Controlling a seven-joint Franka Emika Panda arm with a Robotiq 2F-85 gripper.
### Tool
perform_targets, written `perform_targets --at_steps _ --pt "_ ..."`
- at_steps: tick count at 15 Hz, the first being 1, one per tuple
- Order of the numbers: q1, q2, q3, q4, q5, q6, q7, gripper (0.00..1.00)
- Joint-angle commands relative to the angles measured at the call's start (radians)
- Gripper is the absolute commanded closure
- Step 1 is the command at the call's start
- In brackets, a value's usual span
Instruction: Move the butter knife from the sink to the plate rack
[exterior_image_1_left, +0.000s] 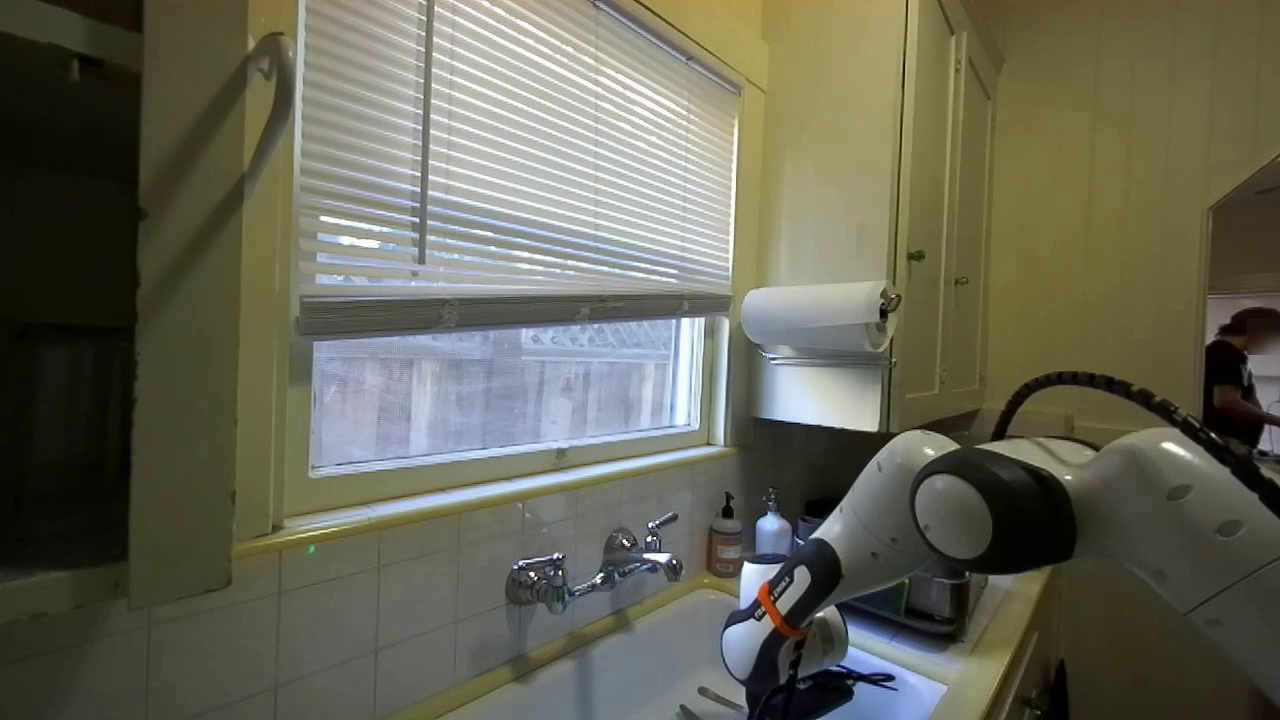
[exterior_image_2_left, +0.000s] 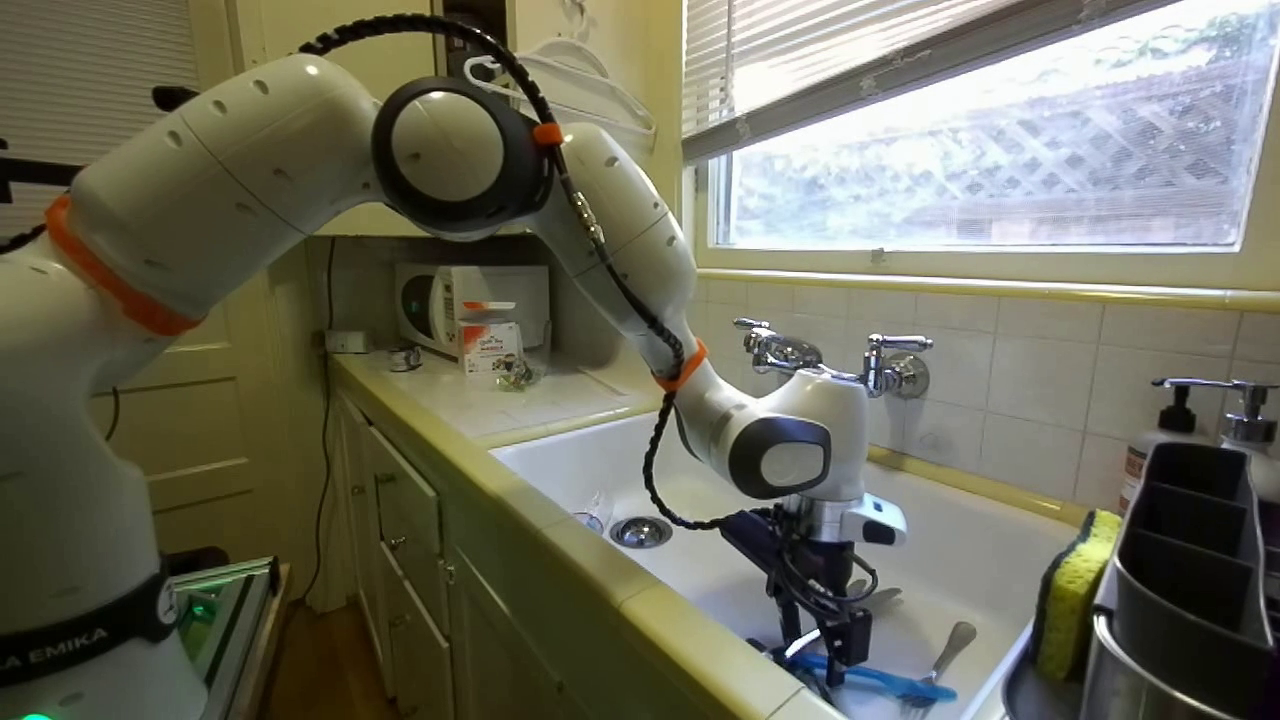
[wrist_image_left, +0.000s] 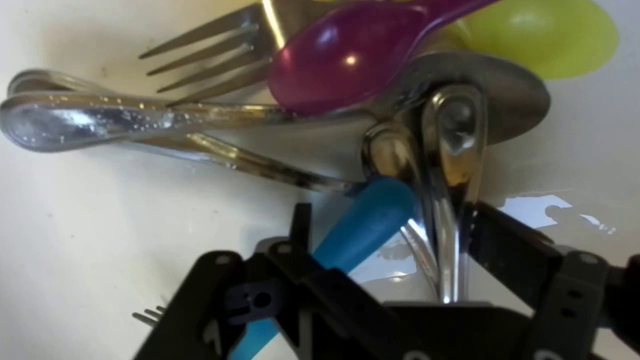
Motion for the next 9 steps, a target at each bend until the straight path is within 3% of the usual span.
perform_targets --at_steps 1,7,9 --pt "0.005 0.050 -0.003 0.045 -0.010 0.027 0.018 0.50" --pt "0.012 0.049 -0.013 0.066 -0.018 0.020 0.023 0.95" --pt "0.014 0.040 -0.013 0.068 -0.015 0.006 0.031 1.00"
